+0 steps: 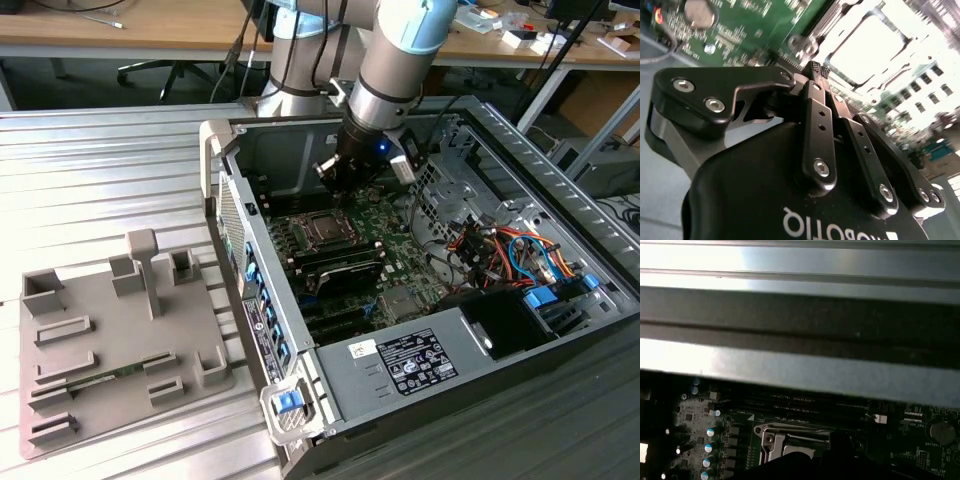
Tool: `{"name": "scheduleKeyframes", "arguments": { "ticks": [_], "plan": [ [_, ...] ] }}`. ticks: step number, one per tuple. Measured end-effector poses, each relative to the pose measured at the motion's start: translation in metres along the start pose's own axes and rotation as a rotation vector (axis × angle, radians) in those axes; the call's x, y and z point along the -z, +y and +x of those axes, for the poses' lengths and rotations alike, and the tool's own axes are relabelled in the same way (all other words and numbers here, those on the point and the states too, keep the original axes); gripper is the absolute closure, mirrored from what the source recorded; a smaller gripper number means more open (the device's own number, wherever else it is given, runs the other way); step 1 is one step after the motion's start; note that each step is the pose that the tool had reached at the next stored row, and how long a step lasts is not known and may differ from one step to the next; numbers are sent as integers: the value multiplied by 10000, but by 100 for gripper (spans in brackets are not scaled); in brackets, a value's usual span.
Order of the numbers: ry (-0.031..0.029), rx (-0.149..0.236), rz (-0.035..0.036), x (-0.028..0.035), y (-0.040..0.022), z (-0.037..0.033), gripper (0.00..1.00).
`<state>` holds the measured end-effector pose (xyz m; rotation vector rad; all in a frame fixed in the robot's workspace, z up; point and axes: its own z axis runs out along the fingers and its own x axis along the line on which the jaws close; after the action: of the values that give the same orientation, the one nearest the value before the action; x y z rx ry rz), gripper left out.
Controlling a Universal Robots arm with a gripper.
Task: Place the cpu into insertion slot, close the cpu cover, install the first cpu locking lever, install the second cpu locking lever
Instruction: 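Install the first cpu locking lever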
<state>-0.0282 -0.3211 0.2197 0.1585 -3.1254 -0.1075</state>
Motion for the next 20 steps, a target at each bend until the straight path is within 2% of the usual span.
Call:
{"name": "scheduleKeyframes", "arguments": {
  "ticks": [4,7,8,9,13,17,20],
  "plan": [
    [-2,1,-4,12,-192,19,89],
    [-1,3,-3,24,-271,27,89],
    [-1,2,-3,58,-281,29,89],
    [-2,0,-3,135,-281,30,89],
    [-2,1,-13,287,-271,31,89],
    [-3,3,-20,335,-268,31,89],
    [-4,3,-22,342,-267,31,89]
  ]
}}
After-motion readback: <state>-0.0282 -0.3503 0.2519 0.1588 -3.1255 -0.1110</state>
